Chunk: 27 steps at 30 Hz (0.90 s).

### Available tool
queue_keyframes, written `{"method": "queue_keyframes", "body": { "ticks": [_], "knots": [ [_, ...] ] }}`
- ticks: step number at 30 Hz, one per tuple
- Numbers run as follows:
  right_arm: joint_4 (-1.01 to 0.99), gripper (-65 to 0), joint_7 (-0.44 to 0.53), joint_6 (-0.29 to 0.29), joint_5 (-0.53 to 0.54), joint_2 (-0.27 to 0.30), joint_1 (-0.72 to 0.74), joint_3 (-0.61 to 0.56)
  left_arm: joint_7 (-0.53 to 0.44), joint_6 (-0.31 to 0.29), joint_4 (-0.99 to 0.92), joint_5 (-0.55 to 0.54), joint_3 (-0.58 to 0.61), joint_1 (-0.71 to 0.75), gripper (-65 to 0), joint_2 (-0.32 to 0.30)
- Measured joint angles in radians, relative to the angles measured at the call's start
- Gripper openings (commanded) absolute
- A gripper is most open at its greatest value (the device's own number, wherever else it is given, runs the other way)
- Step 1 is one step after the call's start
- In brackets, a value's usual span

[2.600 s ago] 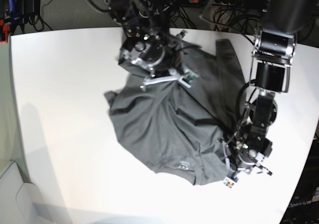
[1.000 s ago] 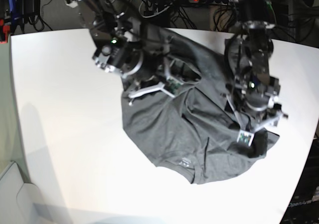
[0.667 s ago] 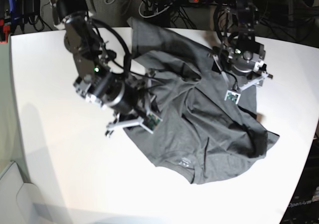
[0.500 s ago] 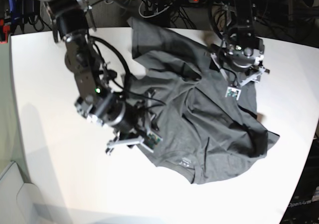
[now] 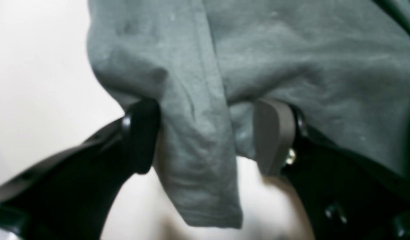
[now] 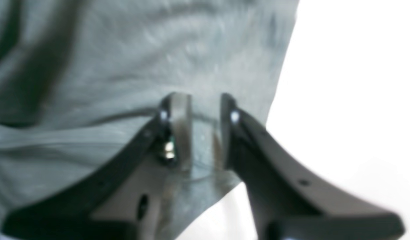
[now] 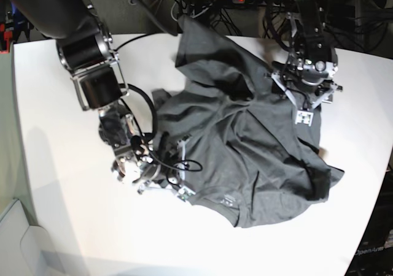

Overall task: Layout the t-shirt on the table in an organized manner, then fold the t-shirt properly
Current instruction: 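Lift the shirt with both grippers and drag it toward the right gripper's side, then pull the shirt apart with both grippers to spread it flat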

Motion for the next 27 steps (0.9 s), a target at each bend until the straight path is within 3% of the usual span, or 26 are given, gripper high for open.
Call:
{"method": "queue_keyframes", "body": {
  "ticks": [3, 7, 11, 17, 27],
  "knots": [
    [-0.131, -62.5, 0.046, -0.002, 0.000, -0.012, 0.035, 0.002, 0.006, 0.002, -0.006, 0.009, -0.003, -0.004, -21.9, -0.040],
    [-0.236, -63.1, 0.130, -0.006, 0.013, -0.014, 0.060, 0.001, 0.021, 0.006, -0.012, 0.019, -0.007, -0.005, -22.0, -0.086],
    [-0.262, -63.3, 0.187, -0.001, 0.036, 0.021, 0.062, -0.001, 0.041, 0.010, -0.069, 0.043, -0.011, -0.060, -22.0, -0.117],
    [-0.257, -63.4, 0.195, 0.002, 0.039, 0.122, 0.068, 0.002, 0.023, 0.017, -0.181, 0.042, -0.010, -0.146, -22.0, -0.171],
    [-0.172, -63.5, 0.232, -0.002, 0.068, 0.262, -0.008, 0.005, 0.085, -0.003, -0.264, 0.050, -0.003, -0.307, -22.0, -0.171]
  ]
}}
